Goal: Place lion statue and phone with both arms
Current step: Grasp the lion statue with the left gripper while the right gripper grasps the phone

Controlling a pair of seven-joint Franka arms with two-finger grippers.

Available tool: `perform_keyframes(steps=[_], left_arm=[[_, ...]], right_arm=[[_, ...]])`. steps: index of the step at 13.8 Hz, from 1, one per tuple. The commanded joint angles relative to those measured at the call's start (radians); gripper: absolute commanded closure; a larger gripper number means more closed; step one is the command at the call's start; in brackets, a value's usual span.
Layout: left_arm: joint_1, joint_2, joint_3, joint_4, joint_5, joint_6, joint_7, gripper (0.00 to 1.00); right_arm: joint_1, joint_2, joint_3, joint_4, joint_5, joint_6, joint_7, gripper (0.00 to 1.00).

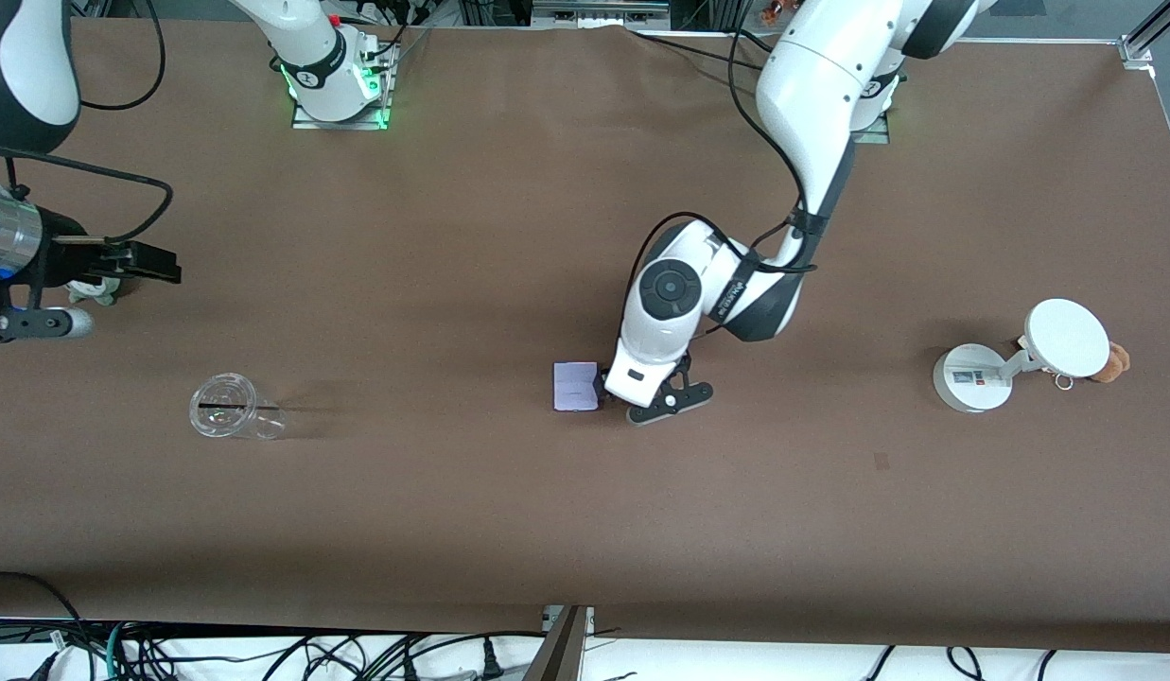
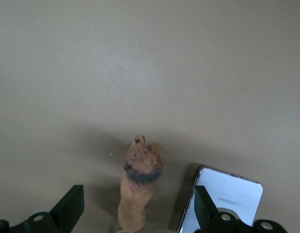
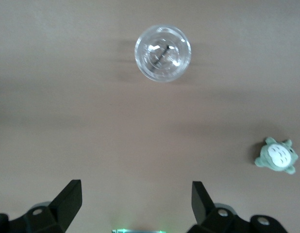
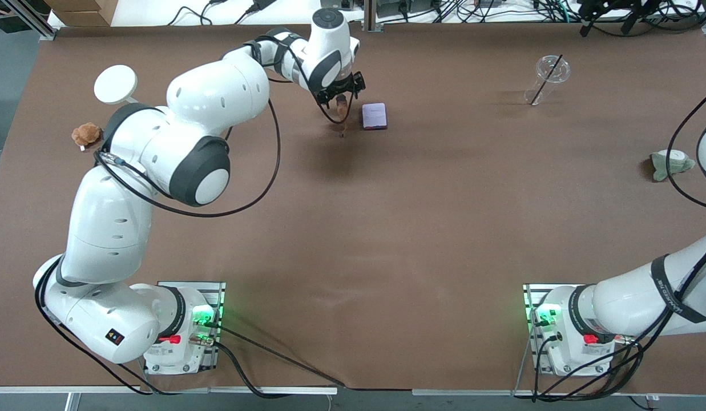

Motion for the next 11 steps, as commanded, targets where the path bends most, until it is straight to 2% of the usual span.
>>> perform_keyframes(steps=[1,3,4,6,9,11], left_arm=[[-0.021,0.045,0.025,0.042,-0.005,-0.003,-0.048,0.26],[-0.021,0.051,0.025,0.045,-0.003,-0.003,-0.044,0.86],[-0.016,0.051,0.025,0.041,-0.003,-0.005,-0.033,1.00],[-0.015,0.051,0.025,0.039,-0.002,-0.005,-0.029,1.00],[0.033,0.022,0.027,0.041,-0.009,-0.008,0.049,1.00],[0.065,-0.026,0.027,-0.004,-0.009,-0.020,0.079,1.00]], right_arm=[[0.094,0.048,0.000,-0.001,-0.001,0.061,0.117,0.00],[0.117,0.080,0.000,-0.001,0.009,0.100,0.164,0.00],[0.137,0.103,0.000,-0.001,0.026,0.139,0.165,0.00],[0.171,0.152,0.000,-0.001,0.043,0.217,0.187,0.00],[0.223,0.217,0.001,-0.001,0.106,0.317,0.344,0.00],[0.266,0.254,0.001,-0.001,0.107,0.348,0.380,0.00]])
